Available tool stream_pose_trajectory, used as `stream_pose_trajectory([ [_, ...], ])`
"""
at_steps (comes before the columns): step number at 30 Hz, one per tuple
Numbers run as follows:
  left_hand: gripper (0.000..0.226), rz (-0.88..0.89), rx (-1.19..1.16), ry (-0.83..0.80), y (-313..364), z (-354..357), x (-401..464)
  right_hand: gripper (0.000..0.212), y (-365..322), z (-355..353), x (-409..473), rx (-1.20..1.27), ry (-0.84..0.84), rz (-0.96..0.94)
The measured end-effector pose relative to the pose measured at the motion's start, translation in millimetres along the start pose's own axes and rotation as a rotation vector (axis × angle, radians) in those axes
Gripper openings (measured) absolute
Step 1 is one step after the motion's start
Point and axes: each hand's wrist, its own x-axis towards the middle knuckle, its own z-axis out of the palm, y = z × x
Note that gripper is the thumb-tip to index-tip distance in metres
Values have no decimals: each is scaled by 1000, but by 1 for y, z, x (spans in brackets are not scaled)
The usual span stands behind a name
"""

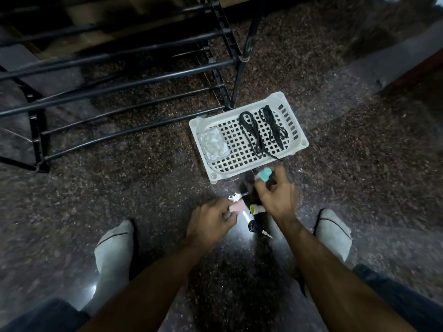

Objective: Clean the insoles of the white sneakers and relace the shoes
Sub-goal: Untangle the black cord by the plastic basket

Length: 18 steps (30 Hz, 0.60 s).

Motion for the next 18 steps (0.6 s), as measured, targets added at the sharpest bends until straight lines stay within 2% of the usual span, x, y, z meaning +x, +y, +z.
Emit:
stream_pose_trajectory([
  [2, 23, 96, -60, 113, 9, -21, 19, 26, -18, -6, 16, -32, -5, -104],
  [4, 22, 194, -13, 236, 14, -43, 48, 29, -31, -8, 38, -61, -4, -214],
  [6, 23, 204, 65, 267, 17, -65, 80, 33, -38, -5, 63, -114, 10, -296],
  [9, 29, 192, 180, 236, 20, -87, 127, 30, -42, 5, 97, -192, 8, -309],
  [12, 33, 203, 336, 181, 22, -88, 162, 21, -43, 17, 119, -206, -67, -314],
  [18, 33, 145, 561, 79, 24, -70, 188, 14, -50, 32, 136, -306, -141, -320],
])
